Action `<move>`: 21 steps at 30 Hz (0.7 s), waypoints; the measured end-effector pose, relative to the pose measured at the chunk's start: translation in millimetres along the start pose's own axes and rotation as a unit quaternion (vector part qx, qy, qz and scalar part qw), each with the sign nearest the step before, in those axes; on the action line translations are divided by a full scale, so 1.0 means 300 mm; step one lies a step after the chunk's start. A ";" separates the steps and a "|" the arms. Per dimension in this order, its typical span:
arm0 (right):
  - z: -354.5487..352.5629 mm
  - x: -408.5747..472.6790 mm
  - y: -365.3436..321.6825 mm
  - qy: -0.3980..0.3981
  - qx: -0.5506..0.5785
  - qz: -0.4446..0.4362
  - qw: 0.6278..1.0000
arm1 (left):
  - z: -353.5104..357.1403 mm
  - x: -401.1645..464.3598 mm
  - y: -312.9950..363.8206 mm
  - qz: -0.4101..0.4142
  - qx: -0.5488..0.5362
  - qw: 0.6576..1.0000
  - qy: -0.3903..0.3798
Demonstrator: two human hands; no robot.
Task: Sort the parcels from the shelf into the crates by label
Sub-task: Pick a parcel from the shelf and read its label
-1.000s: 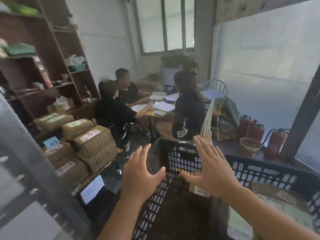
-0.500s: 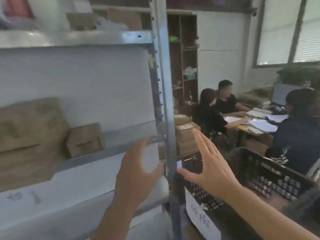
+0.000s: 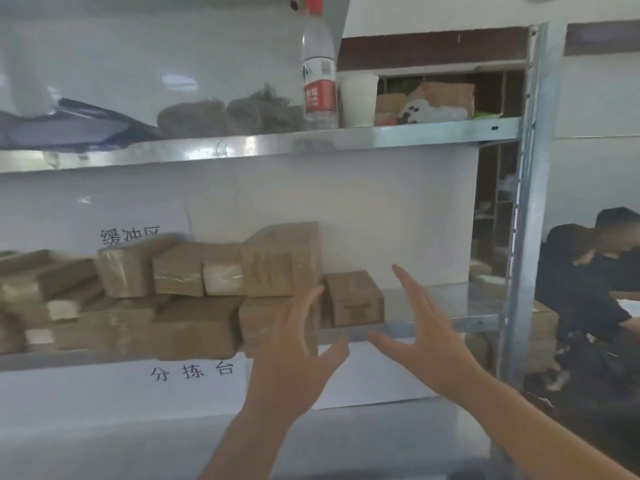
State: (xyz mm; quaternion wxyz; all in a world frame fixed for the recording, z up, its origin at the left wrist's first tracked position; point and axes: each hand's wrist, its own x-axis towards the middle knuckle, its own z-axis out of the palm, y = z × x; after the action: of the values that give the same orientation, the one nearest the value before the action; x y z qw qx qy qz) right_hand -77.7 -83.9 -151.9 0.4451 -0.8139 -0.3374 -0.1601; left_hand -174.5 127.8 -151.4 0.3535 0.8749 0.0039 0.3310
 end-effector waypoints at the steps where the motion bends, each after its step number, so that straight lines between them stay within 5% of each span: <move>1: 0.010 0.015 0.003 0.002 0.001 0.005 1.000 | 0.017 0.008 0.000 0.007 -0.008 1.000 -0.009; 7: -0.004 0.116 0.095 -0.009 -0.027 0.024 0.999 | 0.180 0.088 0.052 0.011 -0.063 0.997 -0.053; 13: -0.025 0.283 0.242 -0.047 -0.063 0.031 0.996 | 0.302 0.261 0.035 -0.033 -0.020 0.999 -0.017; 21: 0.051 0.520 0.431 -0.129 -0.065 0.051 0.988 | 0.440 0.482 -0.070 -0.180 0.003 0.983 -0.030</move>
State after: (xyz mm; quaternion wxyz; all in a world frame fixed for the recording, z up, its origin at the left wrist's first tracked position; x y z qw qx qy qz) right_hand 123.5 -56.4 -152.4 0.3511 -0.8712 -0.3391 -0.0525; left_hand 20.1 97.2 -151.3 0.4048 0.8703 0.1519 0.2356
